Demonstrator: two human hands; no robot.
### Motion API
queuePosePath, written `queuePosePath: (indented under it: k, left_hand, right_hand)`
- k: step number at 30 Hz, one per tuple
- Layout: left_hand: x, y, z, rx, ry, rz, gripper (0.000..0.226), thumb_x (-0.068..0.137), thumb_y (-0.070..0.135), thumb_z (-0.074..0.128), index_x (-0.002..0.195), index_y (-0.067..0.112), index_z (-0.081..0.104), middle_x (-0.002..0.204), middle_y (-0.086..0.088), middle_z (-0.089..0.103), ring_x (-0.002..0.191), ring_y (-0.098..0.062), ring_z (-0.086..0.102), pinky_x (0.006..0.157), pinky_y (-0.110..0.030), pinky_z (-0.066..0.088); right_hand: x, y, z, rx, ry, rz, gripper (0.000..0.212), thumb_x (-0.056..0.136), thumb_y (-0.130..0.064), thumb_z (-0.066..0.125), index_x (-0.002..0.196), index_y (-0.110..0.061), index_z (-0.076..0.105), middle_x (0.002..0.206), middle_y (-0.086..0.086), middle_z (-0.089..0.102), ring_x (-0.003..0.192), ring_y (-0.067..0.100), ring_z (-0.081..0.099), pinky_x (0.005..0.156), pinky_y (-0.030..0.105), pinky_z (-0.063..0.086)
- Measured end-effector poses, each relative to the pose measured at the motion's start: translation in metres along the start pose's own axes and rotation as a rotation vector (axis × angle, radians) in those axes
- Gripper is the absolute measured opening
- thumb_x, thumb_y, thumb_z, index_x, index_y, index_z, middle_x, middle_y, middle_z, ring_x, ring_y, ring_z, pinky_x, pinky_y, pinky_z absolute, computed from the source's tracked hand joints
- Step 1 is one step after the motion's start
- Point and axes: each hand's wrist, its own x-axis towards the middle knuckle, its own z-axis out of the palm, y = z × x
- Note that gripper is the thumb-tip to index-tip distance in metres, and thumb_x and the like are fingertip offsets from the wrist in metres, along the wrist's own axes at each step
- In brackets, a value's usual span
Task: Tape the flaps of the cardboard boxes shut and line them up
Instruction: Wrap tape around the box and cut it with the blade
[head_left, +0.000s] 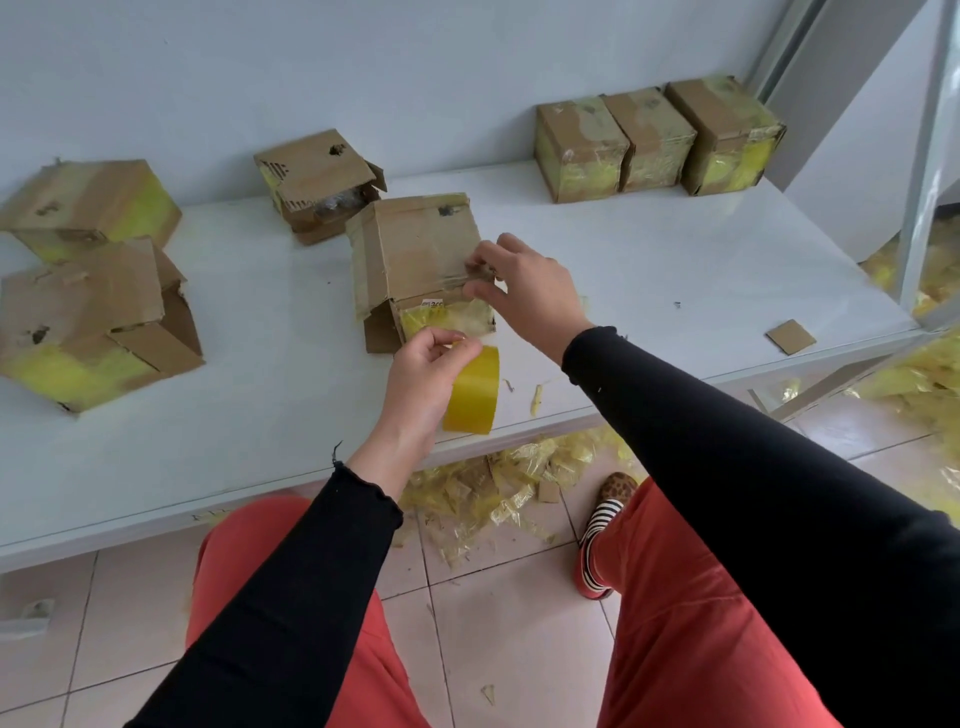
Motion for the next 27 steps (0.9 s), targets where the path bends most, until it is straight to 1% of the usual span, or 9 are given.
queuePosePath:
  k: [4, 7, 11, 14, 16, 19, 22, 25, 27]
  left_hand:
    - [-0.01, -0.002, 0.0, 0.104, -0.07, 0.032, 0.035, 0.075, 0.043, 0.078, 0.1, 0.02, 0.072, 0.102, -0.012, 0.074, 0.089, -0.019, 0.067, 0.086, -0.037, 0.049]
    - [-0.014, -0.002, -0.001, 0.065, -0.07, 0.017, 0.033, 0.073, 0.041, 0.08, 0.098, 0.021, 0.072, 0.09, -0.013, 0.066, 0.083, -0.02, 0.062, 0.08, -0.038, 0.047]
    - [-0.013, -0.003, -0.007, 0.073, -0.034, 0.02, 0.03, 0.07, 0.036, 0.083, 0.085, 0.016, 0.066, 0.092, -0.002, 0.059, 0.08, -0.013, 0.058, 0.075, -0.026, 0.046]
    - [-0.012, -0.002, -0.011, 0.031, -0.008, -0.004, 0.02, 0.078, 0.022, 0.081, 0.071, 0.022, 0.063, 0.083, 0.002, 0.065, 0.073, -0.008, 0.059, 0.072, -0.025, 0.044]
    - [-0.01, -0.003, -0.014, 0.036, 0.009, -0.006, 0.025, 0.08, 0.019, 0.08, 0.064, 0.025, 0.063, 0.075, 0.003, 0.065, 0.075, -0.013, 0.058, 0.075, -0.031, 0.046]
    - [-0.007, -0.002, -0.018, 0.067, -0.02, 0.031, 0.023, 0.083, 0.016, 0.082, 0.066, 0.024, 0.069, 0.076, 0.006, 0.068, 0.078, -0.012, 0.061, 0.082, -0.03, 0.048]
    - [-0.006, -0.001, -0.023, 0.104, -0.028, 0.069, 0.02, 0.085, 0.017, 0.082, 0.07, 0.023, 0.07, 0.075, 0.005, 0.066, 0.076, -0.011, 0.06, 0.079, -0.028, 0.048]
    - [-0.007, 0.004, -0.025, 0.084, -0.001, 0.055, 0.018, 0.087, 0.018, 0.081, 0.072, 0.022, 0.07, 0.077, 0.002, 0.067, 0.073, -0.012, 0.061, 0.07, -0.026, 0.051]
    - [-0.007, 0.011, -0.023, 0.034, 0.012, 0.035, 0.021, 0.088, 0.019, 0.079, 0.07, 0.024, 0.068, 0.073, 0.005, 0.066, 0.066, -0.008, 0.061, 0.06, -0.022, 0.05]
  right_hand:
    - [-0.001, 0.002, 0.005, -0.133, 0.054, -0.033, 0.035, 0.093, -0.053, 0.064, 0.109, -0.022, 0.059, 0.098, -0.003, 0.054, 0.065, 0.024, 0.056, 0.056, 0.032, 0.042]
    - [-0.001, -0.004, 0.011, -0.204, 0.106, -0.039, 0.041, 0.089, -0.058, 0.066, 0.105, -0.021, 0.058, 0.096, -0.001, 0.051, 0.062, 0.021, 0.05, 0.05, 0.028, 0.032]
    - [-0.004, -0.009, 0.012, -0.244, 0.089, -0.071, 0.045, 0.085, -0.057, 0.072, 0.107, -0.021, 0.056, 0.103, 0.001, 0.049, 0.078, 0.019, 0.052, 0.052, 0.031, 0.04]
    - [-0.016, -0.002, 0.002, 0.096, 0.168, 0.066, 0.026, 0.088, -0.046, 0.073, 0.093, -0.022, 0.063, 0.096, -0.003, 0.049, 0.076, 0.01, 0.049, 0.055, 0.026, 0.04]
    - [-0.034, -0.001, -0.004, 0.412, 0.2, 0.25, 0.032, 0.096, -0.04, 0.068, 0.073, -0.02, 0.055, 0.077, -0.003, 0.048, 0.061, 0.009, 0.039, 0.054, 0.03, 0.032]
    - [-0.075, -0.015, -0.012, 0.727, -0.105, 0.447, 0.045, 0.107, -0.041, 0.048, 0.075, -0.013, 0.062, 0.066, -0.004, 0.046, 0.056, 0.011, 0.038, 0.058, 0.031, 0.034]
    - [-0.116, -0.035, -0.015, 0.8, -0.512, 0.368, 0.045, 0.11, -0.044, 0.036, 0.086, -0.017, 0.063, 0.081, -0.009, 0.058, 0.072, 0.005, 0.055, 0.074, 0.029, 0.048]
    - [-0.137, -0.052, -0.019, 0.875, -0.589, 0.189, 0.037, 0.112, -0.032, 0.036, 0.098, -0.007, 0.06, 0.093, 0.002, 0.064, 0.09, 0.015, 0.061, 0.092, 0.034, 0.049]
    - [-0.143, -0.059, -0.023, 0.821, -0.55, 0.101, 0.031, 0.111, -0.027, 0.037, 0.117, -0.008, 0.061, 0.115, -0.004, 0.069, 0.118, 0.012, 0.059, 0.118, 0.027, 0.028]
